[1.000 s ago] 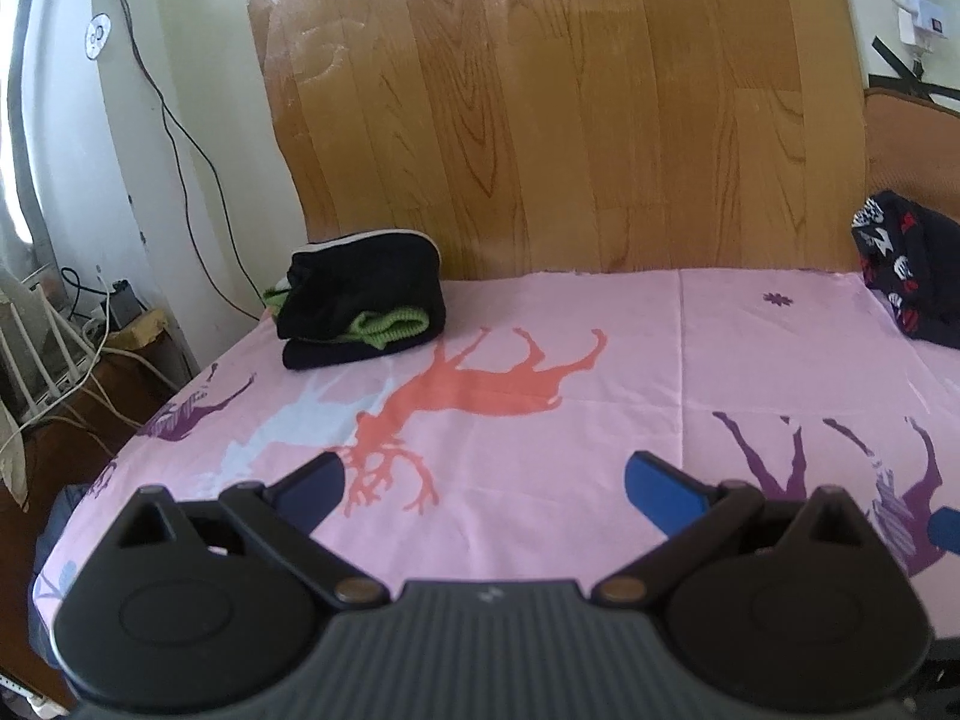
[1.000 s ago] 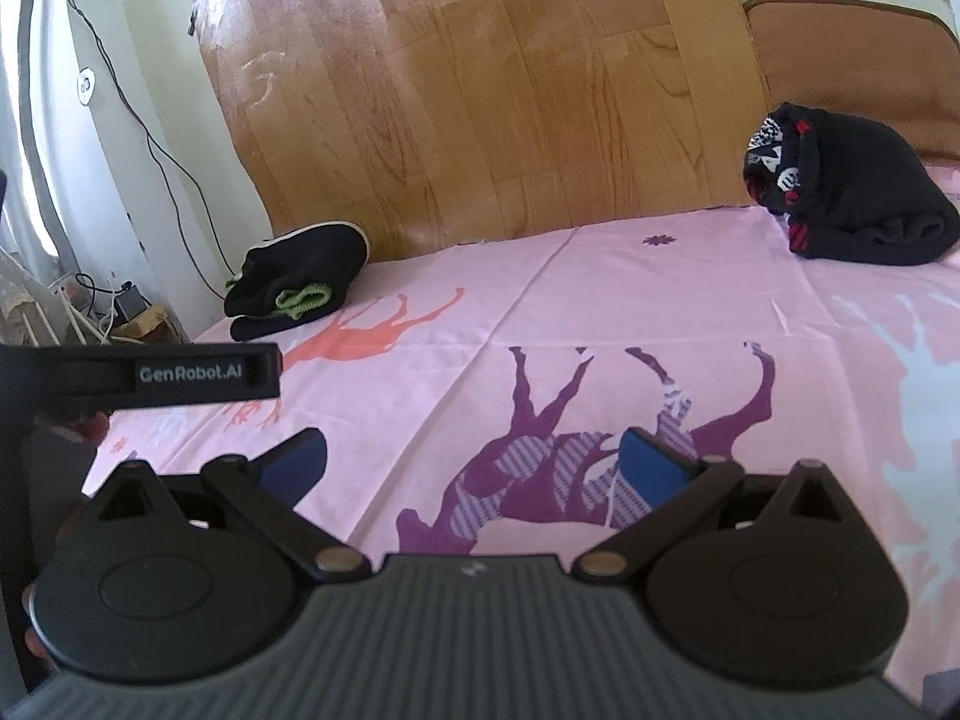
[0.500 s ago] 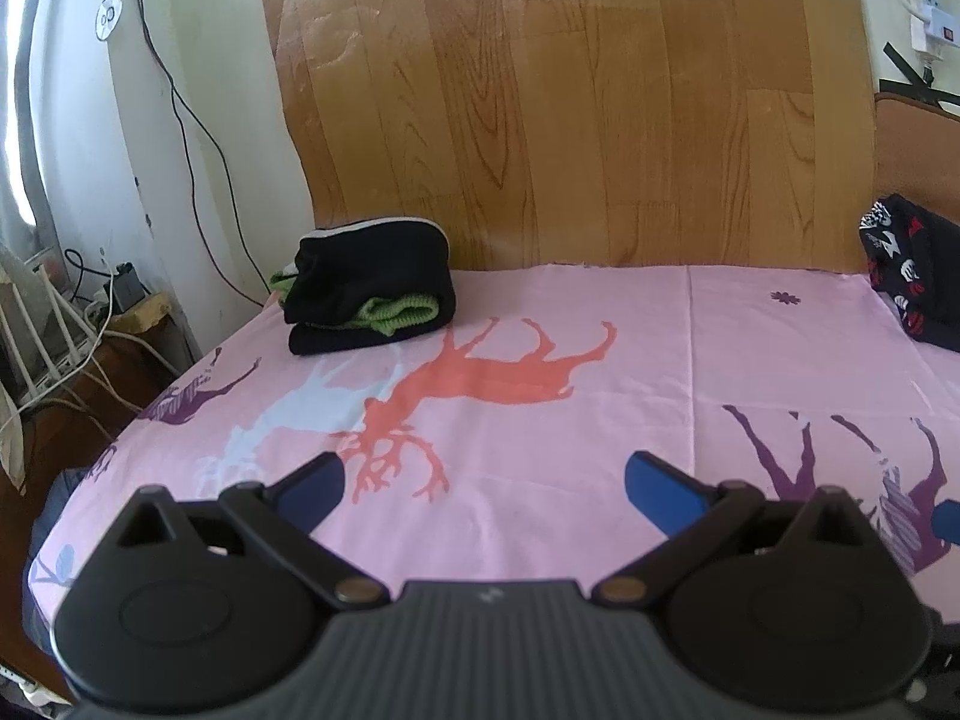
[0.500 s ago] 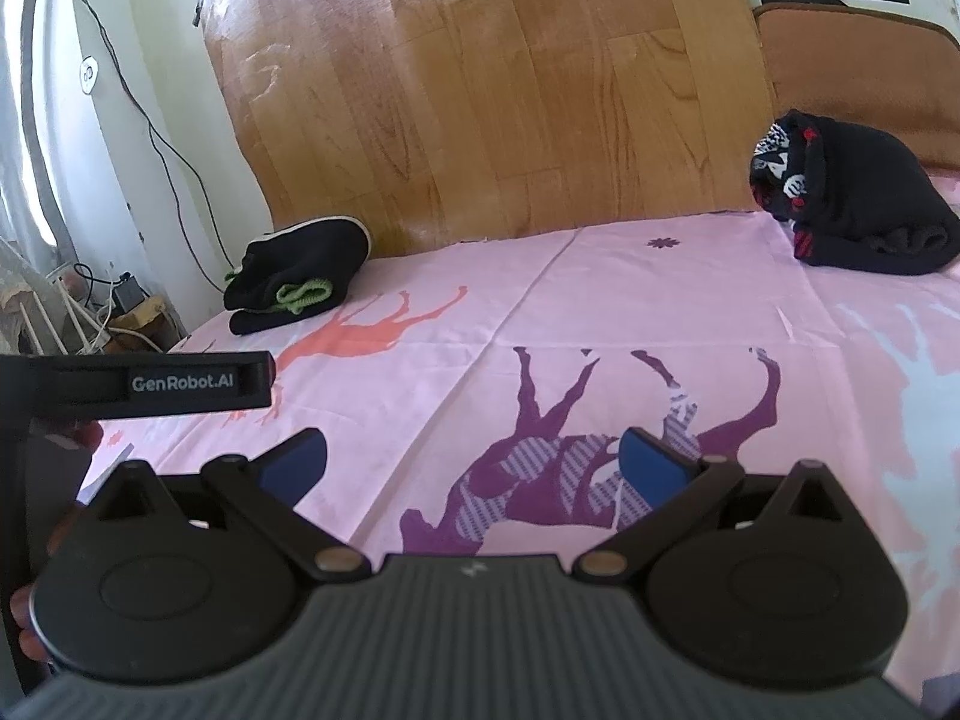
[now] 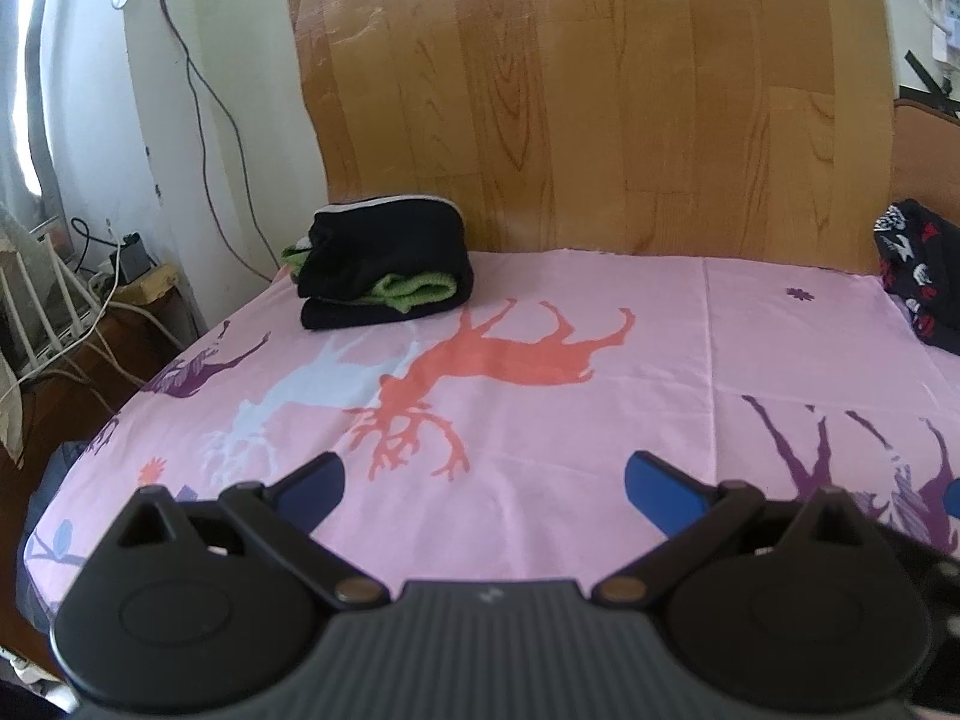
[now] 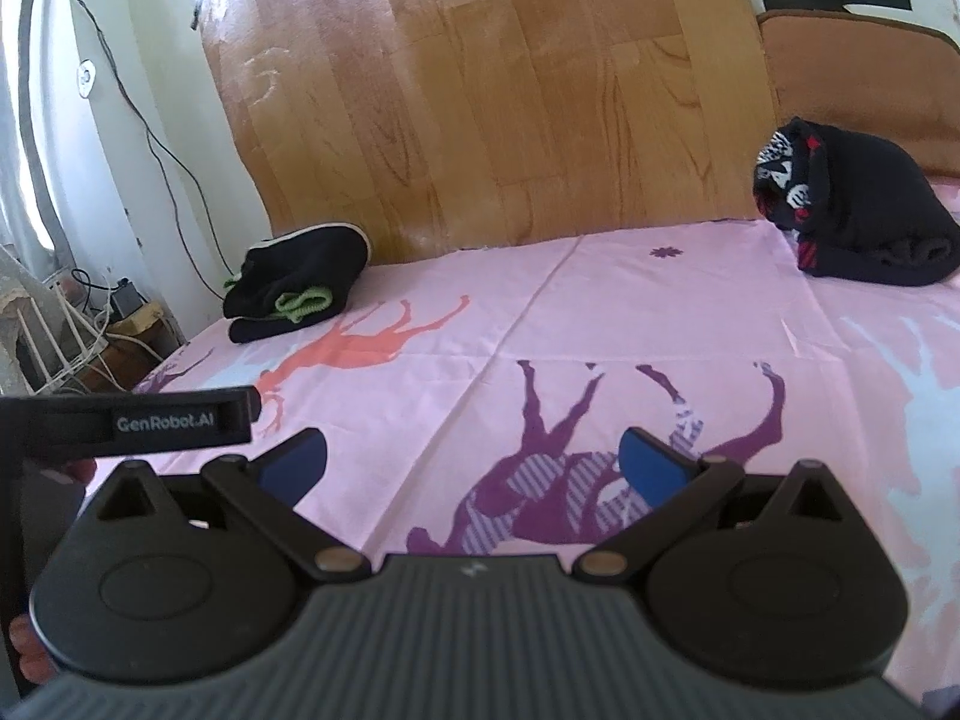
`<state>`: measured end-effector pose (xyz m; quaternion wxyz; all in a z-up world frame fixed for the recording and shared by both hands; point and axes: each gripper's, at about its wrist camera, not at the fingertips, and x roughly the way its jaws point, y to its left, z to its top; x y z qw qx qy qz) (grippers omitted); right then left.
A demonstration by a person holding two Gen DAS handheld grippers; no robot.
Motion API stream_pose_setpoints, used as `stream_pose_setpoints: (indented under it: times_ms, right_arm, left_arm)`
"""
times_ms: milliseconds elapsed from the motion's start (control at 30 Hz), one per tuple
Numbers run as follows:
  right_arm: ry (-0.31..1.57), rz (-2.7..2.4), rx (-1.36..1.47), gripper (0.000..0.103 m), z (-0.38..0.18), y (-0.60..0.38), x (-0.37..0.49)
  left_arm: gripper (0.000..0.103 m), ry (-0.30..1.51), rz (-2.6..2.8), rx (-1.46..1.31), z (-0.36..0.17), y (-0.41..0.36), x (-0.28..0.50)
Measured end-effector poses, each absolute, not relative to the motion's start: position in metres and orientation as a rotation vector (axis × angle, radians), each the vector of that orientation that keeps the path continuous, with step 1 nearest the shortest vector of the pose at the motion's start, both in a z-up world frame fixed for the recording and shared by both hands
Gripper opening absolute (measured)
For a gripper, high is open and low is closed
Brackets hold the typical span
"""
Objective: Fold small clothes
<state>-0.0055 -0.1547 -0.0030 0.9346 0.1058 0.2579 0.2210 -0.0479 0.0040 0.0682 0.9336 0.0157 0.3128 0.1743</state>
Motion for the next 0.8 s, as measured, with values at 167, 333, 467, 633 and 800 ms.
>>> stream_pose_setpoints:
  times_ms: [167, 333, 467, 633, 800]
  right_arm:
    - [0.535, 0.468, 0.212, 0.103, -0.004, -0.15, -0.008]
    - [0.538, 0.451, 0.216, 0.103, -0.005, -0.154, -0.011]
    - [0.541, 0.428, 0.23, 0.103, -0.006, -0.158, -0.01]
    - [0.542, 0.42, 0.227, 0.103, -0.006, -0.159, -0.009]
    - [0.542, 0.421, 0.224, 0.103, -0.006, -0.158, -0.008]
  left_arm:
    - [0.103, 0.641, 0.369, 0.032, 0.068, 0.008, -0.051]
    - [0.103, 0.647, 0.35, 0.025, 0.067, 0.005, -0.053]
    - [0.103, 0.66, 0.33, 0.034, 0.065, -0.001, -0.051]
    - [0.103, 0.665, 0.315, 0.034, 0.063, -0.005, -0.05]
    - [0.103, 0.668, 0.314, 0.037, 0.063, -0.006, -0.049]
